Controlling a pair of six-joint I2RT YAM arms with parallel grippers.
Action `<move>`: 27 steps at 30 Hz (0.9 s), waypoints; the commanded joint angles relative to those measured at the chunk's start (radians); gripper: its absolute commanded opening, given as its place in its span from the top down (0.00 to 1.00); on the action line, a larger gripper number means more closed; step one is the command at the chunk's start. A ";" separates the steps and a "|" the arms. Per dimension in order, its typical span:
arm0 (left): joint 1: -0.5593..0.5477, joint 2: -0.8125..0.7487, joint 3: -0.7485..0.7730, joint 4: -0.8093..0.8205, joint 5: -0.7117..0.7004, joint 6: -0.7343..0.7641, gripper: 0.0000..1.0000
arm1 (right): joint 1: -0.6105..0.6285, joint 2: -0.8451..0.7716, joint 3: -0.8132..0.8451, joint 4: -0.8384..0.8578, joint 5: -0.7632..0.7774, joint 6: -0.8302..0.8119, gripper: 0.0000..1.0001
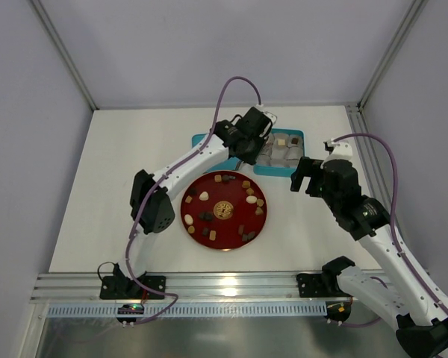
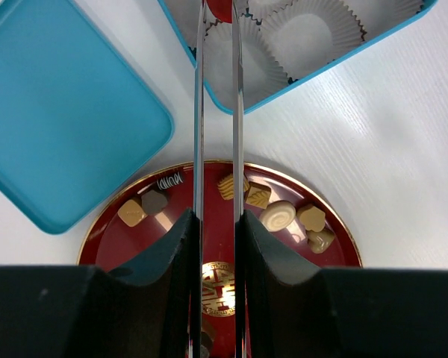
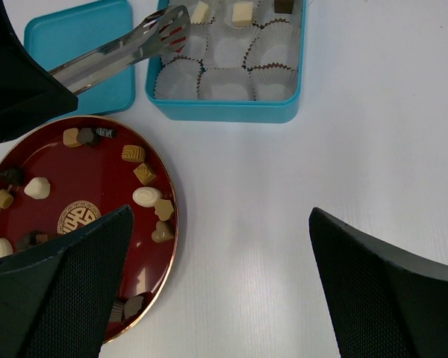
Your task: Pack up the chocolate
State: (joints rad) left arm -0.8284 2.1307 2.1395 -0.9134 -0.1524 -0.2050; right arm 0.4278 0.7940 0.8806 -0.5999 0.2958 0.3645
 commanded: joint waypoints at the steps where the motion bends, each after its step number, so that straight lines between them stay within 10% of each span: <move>1: 0.017 0.003 0.054 0.068 0.005 0.016 0.81 | -0.004 -0.013 0.040 0.015 0.009 -0.013 0.00; 27: 0.028 0.057 0.042 0.074 0.014 0.019 0.75 | -0.007 -0.022 0.031 0.017 0.008 -0.015 0.00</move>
State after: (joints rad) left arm -0.8028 2.2005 2.1567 -0.8722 -0.1383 -0.1997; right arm 0.4278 0.7883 0.8810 -0.5995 0.2962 0.3637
